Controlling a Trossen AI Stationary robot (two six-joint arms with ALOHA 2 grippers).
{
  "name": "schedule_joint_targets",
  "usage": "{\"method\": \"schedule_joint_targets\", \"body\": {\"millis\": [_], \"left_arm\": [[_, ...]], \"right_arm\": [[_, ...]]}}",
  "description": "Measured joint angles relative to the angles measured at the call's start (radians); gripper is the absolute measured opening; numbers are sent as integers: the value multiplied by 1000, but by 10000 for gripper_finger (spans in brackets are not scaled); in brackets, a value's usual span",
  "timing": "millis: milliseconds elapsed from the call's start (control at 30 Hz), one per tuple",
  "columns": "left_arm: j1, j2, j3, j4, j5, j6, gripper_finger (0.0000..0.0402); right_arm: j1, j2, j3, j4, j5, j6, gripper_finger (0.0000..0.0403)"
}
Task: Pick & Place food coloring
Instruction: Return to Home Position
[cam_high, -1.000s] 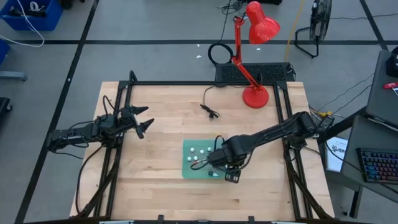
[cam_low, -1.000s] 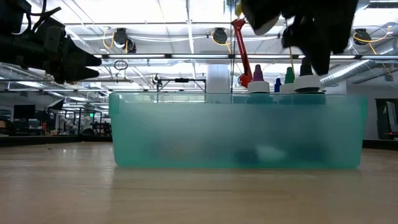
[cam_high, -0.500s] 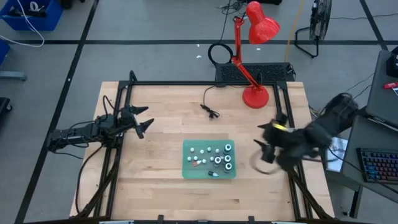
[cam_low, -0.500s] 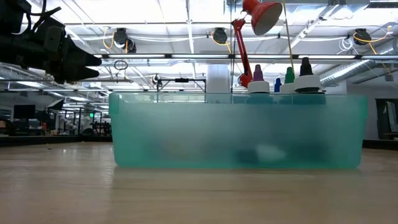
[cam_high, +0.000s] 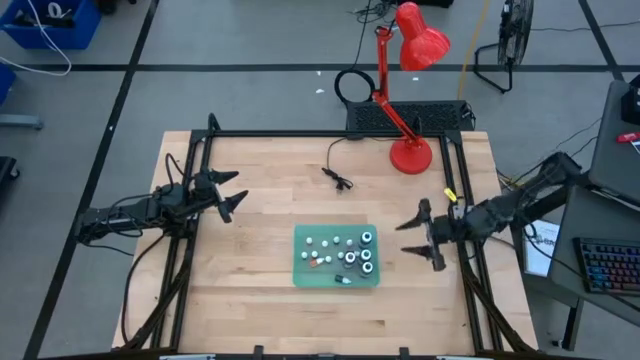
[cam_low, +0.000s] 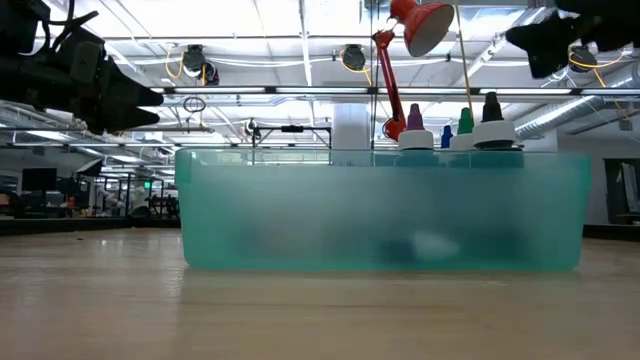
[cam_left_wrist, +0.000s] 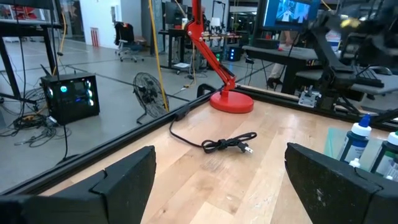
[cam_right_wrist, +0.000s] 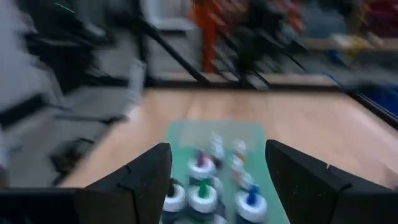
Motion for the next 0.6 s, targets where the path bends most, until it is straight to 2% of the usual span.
{"method": "schedule_joint_targets", "body": {"millis": [67,167,367,467,600], "left_arm": [[0,0,0,0,0,0,353],[0,0,0,0,0,0,353],[0,0,0,0,0,0,353],[0,0,0,0,0,0,353],[0,0,0,0,0,0,353]], "right_arm": [[-57,-74,-111,133,-96,-42,248],[-157,-207,-176,127,-151,-52,247],[-345,-467,-94,-80,-347,-118,249],[-422,-540,-51,-183,-360,-134,247],[-490,-540,-36,-241,-366,-160,249]]}}
